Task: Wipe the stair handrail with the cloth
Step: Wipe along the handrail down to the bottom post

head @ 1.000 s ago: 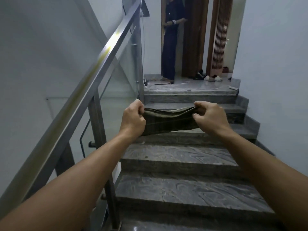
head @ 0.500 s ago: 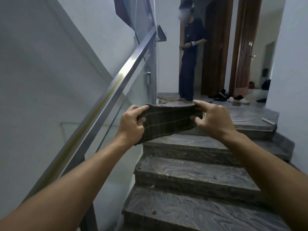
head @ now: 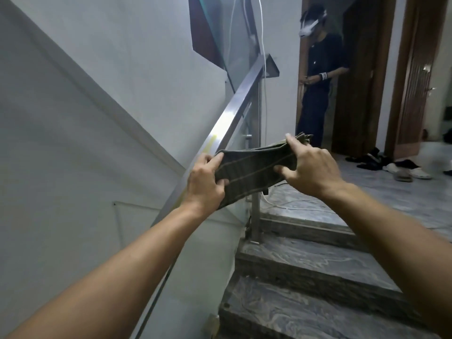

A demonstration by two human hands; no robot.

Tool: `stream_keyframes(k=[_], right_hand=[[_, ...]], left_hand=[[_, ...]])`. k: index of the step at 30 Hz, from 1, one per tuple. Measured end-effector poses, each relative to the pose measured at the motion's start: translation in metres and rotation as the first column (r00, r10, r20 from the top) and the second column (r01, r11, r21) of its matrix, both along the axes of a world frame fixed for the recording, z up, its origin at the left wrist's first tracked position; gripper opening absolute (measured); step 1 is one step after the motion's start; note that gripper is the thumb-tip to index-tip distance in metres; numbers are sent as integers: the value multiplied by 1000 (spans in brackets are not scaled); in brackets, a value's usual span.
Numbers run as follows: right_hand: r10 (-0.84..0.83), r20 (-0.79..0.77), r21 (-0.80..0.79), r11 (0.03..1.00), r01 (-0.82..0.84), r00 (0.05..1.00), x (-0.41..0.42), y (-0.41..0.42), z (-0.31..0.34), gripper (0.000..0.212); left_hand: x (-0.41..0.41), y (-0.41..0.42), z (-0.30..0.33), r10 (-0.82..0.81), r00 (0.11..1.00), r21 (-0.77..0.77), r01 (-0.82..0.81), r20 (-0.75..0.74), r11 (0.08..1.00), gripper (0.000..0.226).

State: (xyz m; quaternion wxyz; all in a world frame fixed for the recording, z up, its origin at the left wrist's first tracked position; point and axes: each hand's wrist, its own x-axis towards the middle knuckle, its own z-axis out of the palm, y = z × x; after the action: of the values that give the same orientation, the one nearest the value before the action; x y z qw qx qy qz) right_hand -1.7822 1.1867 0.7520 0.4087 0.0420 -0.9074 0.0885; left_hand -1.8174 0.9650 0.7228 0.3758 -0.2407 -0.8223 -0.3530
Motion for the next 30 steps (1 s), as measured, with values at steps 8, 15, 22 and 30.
stream_keyframes(k=[8,15,22,30], right_hand=[[149,86,95,983,-157,985,-135,-1,74,54],[234,246,72,963,-259,941,-236,-2,124,68],[253,335,137,940,-312,908,-293,-6,138,61],[268,343,229,906,-357,900,-326,-4,140,68]], left_hand=[[-87,3,60,240,965,30,-245,110,969,68],[-147,19,101,379,887,-3,-392,264,920,68],[-182,31,99,474,835,-97,-467,278,879,55],[-192,48,93,622,779,-263,-586,75,766,32]])
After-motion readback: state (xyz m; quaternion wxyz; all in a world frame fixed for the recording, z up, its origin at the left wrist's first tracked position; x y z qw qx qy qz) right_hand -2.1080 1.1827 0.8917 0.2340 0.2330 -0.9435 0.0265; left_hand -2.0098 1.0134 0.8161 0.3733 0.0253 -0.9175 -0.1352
